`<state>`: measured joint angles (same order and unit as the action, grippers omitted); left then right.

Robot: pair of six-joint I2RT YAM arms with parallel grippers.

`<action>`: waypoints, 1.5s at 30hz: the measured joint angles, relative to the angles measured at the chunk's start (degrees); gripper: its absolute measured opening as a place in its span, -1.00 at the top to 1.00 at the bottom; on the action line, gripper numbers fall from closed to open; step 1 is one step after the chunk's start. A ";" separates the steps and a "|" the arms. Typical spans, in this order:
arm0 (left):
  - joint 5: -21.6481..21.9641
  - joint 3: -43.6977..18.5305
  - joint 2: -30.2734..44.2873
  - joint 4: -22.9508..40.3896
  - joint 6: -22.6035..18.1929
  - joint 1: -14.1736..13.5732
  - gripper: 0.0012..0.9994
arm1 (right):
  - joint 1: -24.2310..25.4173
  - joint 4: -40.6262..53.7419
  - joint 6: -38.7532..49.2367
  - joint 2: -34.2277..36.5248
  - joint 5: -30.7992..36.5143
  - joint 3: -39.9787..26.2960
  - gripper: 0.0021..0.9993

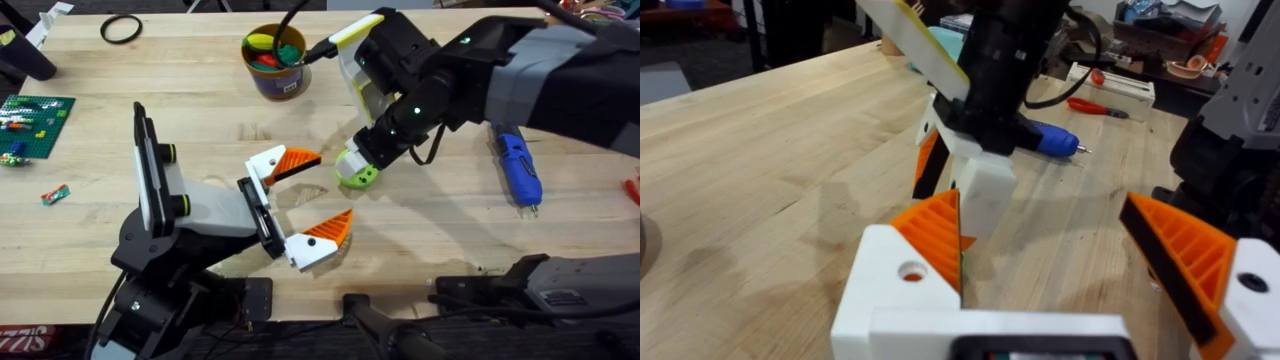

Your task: Pick up the gripper from the table and insert it into the empty holder that is missing its gripper. Then pick up a screw, insert it into the mounting hole, and use the screwdriver to tighten it. Finally, clean up the table by picking up the vegetable and placing it into the bucket.

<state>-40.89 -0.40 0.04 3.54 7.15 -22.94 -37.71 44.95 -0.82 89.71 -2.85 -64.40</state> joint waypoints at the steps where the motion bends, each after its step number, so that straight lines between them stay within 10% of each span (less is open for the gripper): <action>1: 0.01 0.00 -0.01 -0.05 0.01 0.00 -0.96 | 0.00 0.12 0.00 0.14 0.00 0.02 -0.56; 21: 0.03 0.00 -0.01 -0.05 0.19 0.00 -0.96 | -0.74 -0.25 -3.69 -18.06 0.28 5.17 -0.56; 36: 0.14 0.00 -0.01 -0.07 0.20 0.00 -0.96 | -4.98 -10.66 -4.94 -7.14 0.50 13.99 -0.56; 45: 0.14 0.00 0.00 -0.05 0.19 0.00 -0.96 | -4.98 -11.37 -4.63 -5.68 1.38 13.99 0.43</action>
<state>-40.75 -0.40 0.05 3.49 7.33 -22.94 -42.70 33.58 -5.45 84.03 -1.47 -50.41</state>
